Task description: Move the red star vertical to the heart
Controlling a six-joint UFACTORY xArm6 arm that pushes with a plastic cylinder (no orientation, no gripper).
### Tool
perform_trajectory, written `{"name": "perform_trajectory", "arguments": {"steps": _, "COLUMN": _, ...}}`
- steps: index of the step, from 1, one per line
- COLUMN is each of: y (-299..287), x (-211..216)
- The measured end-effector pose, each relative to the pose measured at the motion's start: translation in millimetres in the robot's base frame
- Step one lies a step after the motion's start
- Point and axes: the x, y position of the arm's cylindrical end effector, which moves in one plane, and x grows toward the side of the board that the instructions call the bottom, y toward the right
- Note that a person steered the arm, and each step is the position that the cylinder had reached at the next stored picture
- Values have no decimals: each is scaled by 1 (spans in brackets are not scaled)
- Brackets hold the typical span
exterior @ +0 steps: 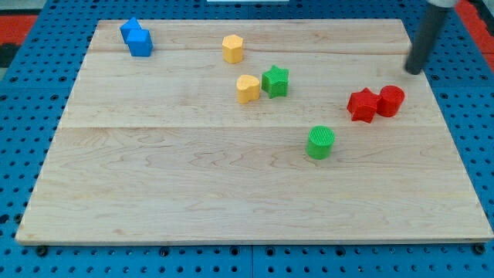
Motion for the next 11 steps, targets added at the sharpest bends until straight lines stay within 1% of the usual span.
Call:
{"name": "perform_trajectory", "arguments": {"steps": 1, "y": 18, "x": 78}}
{"name": "perform_trajectory", "arguments": {"steps": 2, "y": -27, "x": 85}}
{"name": "perform_trajectory", "arguments": {"steps": 3, "y": -45, "x": 68}}
{"name": "perform_trajectory", "arguments": {"steps": 4, "y": -28, "x": 63}}
{"name": "perform_trajectory", "arguments": {"steps": 5, "y": -107, "x": 63}}
{"name": "perform_trajectory", "arguments": {"steps": 6, "y": -205, "x": 63}}
{"name": "perform_trajectory", "arguments": {"steps": 7, "y": -230, "x": 72}}
{"name": "perform_trajectory", "arguments": {"steps": 8, "y": -217, "x": 93}}
{"name": "perform_trajectory", "arguments": {"steps": 9, "y": -244, "x": 110}}
{"name": "perform_trajectory", "arguments": {"steps": 10, "y": -293, "x": 128}}
{"name": "perform_trajectory", "arguments": {"steps": 11, "y": -267, "x": 164}}
